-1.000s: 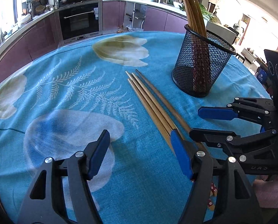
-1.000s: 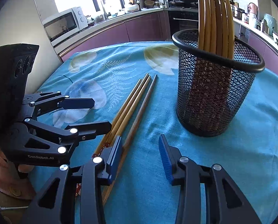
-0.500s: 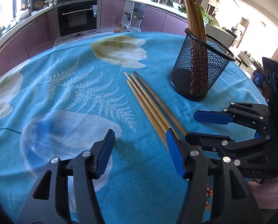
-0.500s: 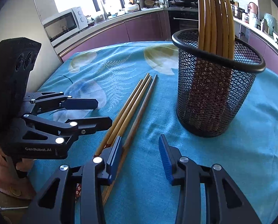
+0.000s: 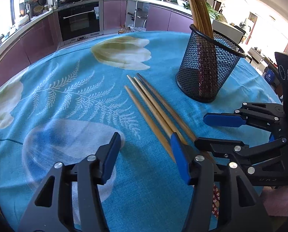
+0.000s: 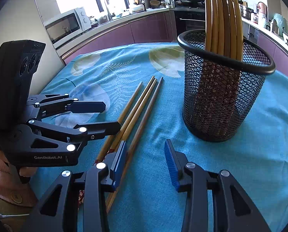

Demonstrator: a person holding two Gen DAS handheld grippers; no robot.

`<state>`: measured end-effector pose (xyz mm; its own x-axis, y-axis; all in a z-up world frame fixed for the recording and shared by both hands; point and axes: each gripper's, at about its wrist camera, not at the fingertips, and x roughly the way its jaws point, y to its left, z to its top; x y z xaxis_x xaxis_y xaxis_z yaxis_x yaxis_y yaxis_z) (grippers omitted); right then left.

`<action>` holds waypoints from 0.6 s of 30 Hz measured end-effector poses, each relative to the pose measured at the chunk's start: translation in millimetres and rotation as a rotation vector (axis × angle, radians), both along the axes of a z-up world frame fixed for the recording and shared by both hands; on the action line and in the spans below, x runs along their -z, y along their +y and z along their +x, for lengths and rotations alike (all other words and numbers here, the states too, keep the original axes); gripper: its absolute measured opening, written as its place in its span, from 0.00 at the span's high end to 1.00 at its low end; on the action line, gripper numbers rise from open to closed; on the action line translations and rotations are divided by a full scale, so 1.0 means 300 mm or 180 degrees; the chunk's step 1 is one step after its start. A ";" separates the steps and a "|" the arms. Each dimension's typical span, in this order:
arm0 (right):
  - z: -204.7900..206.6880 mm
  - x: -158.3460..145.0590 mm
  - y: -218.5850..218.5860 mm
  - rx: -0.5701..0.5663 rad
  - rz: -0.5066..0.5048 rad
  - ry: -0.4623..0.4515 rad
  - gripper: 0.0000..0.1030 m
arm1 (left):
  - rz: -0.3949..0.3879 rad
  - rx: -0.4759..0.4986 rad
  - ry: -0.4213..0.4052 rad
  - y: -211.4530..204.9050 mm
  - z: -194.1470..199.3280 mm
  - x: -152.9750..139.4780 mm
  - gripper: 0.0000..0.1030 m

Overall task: Organize utensils
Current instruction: 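Close the left tool on a chopstick while the right tool grasps another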

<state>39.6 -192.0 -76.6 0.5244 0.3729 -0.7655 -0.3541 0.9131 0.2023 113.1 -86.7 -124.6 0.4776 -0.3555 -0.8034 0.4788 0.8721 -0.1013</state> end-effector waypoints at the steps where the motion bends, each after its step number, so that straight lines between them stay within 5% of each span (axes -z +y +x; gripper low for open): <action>1: 0.000 0.000 0.000 0.0002 0.0001 0.0000 0.63 | 0.0014 0.0004 -0.0005 0.002 0.000 0.000 0.53; 11: 0.026 -0.003 0.017 0.0016 -0.0061 -0.0027 0.66 | 0.0034 -0.0015 0.0010 0.028 0.027 -0.003 0.74; 18: 0.071 0.001 0.041 0.0055 -0.0089 -0.0046 0.75 | -0.0005 -0.0083 0.0052 0.038 0.045 -0.004 0.79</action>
